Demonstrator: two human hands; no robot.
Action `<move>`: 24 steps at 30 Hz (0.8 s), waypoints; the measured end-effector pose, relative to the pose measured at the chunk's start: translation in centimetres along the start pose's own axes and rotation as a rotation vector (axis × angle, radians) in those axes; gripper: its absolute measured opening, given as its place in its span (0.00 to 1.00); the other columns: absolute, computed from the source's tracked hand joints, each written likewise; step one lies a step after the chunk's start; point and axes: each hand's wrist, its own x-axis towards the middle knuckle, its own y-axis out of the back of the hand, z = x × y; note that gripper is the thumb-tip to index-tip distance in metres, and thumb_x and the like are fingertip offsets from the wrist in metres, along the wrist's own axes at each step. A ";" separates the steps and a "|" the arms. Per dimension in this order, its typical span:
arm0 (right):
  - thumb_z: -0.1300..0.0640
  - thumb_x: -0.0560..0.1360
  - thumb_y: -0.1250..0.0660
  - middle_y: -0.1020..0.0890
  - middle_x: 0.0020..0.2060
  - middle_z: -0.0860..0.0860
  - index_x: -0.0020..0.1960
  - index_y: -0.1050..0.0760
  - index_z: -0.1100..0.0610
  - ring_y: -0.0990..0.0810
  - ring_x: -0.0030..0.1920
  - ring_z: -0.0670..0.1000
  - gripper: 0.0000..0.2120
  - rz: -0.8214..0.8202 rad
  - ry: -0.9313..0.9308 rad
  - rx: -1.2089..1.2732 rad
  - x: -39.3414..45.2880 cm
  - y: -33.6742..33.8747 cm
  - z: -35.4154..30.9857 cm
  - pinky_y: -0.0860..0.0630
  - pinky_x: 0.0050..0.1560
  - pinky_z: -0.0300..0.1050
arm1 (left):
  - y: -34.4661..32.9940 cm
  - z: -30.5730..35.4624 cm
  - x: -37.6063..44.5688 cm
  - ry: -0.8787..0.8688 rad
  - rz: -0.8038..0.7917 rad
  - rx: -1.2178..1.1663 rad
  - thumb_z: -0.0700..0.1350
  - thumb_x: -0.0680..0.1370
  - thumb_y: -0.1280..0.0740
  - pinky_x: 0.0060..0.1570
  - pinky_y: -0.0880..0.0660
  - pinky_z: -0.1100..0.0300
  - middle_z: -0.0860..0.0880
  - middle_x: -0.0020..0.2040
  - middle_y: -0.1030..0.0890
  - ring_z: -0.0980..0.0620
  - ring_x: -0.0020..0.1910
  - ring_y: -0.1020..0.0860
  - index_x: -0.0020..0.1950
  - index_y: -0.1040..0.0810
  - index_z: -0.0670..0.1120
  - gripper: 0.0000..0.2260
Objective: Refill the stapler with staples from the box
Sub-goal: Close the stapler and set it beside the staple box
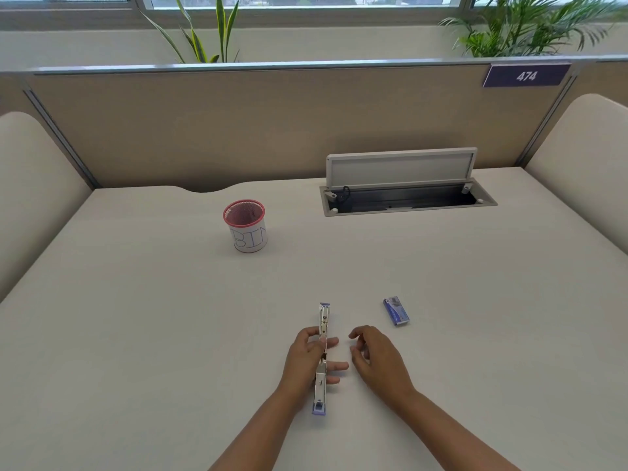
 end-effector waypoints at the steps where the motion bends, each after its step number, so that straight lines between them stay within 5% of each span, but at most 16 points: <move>1: 0.58 0.72 0.35 0.27 0.38 0.43 0.52 0.27 0.50 0.30 0.36 0.39 0.09 -0.003 0.008 0.000 0.0 0.1 0.0 0.35 0.38 0.27 | 0.0 0.0 0.0 0.001 0.004 0.004 0.45 0.80 0.42 0.27 0.23 0.59 0.49 0.55 0.20 0.42 0.39 0.16 0.57 0.31 0.50 0.06; 7: 0.47 0.68 0.35 0.24 0.43 0.44 0.50 0.27 0.50 0.29 0.43 0.39 0.12 -0.164 0.274 -0.114 -1.3 0.4 -0.1 0.34 0.47 0.38 | -0.1 0.0 0.0 -0.014 0.045 -0.047 0.42 0.79 0.41 0.26 0.23 0.59 0.48 0.55 0.20 0.38 0.38 0.16 0.56 0.32 0.49 0.07; 12: 0.35 0.67 0.37 0.23 0.45 0.46 0.50 0.26 0.53 0.28 0.45 0.44 0.23 -0.177 0.288 -0.150 -1.2 0.4 -0.1 0.37 0.47 0.38 | -0.2 -0.1 0.0 -0.050 0.059 -0.036 0.38 0.80 0.43 0.28 0.22 0.56 0.48 0.55 0.20 0.37 0.39 0.17 0.57 0.34 0.47 0.08; 18: 0.43 0.67 0.37 0.24 0.41 0.45 0.46 0.27 0.53 0.35 0.37 0.34 0.15 -0.144 0.230 -0.070 -1.0 0.2 -0.2 0.37 0.44 0.39 | -0.2 -0.1 -0.1 -0.077 0.046 0.001 0.40 0.80 0.42 0.30 0.21 0.55 0.49 0.55 0.20 0.40 0.39 0.16 0.56 0.33 0.49 0.06; 24: 0.41 0.71 0.35 0.24 0.40 0.46 0.44 0.27 0.51 0.34 0.36 0.35 0.13 -0.158 0.233 -0.062 -0.8 -0.2 0.5 0.37 0.43 0.38 | 0.2 -0.7 0.2 -0.072 0.067 0.046 0.42 0.80 0.40 0.31 0.20 0.55 0.49 0.54 0.18 0.42 0.38 0.18 0.55 0.30 0.50 0.06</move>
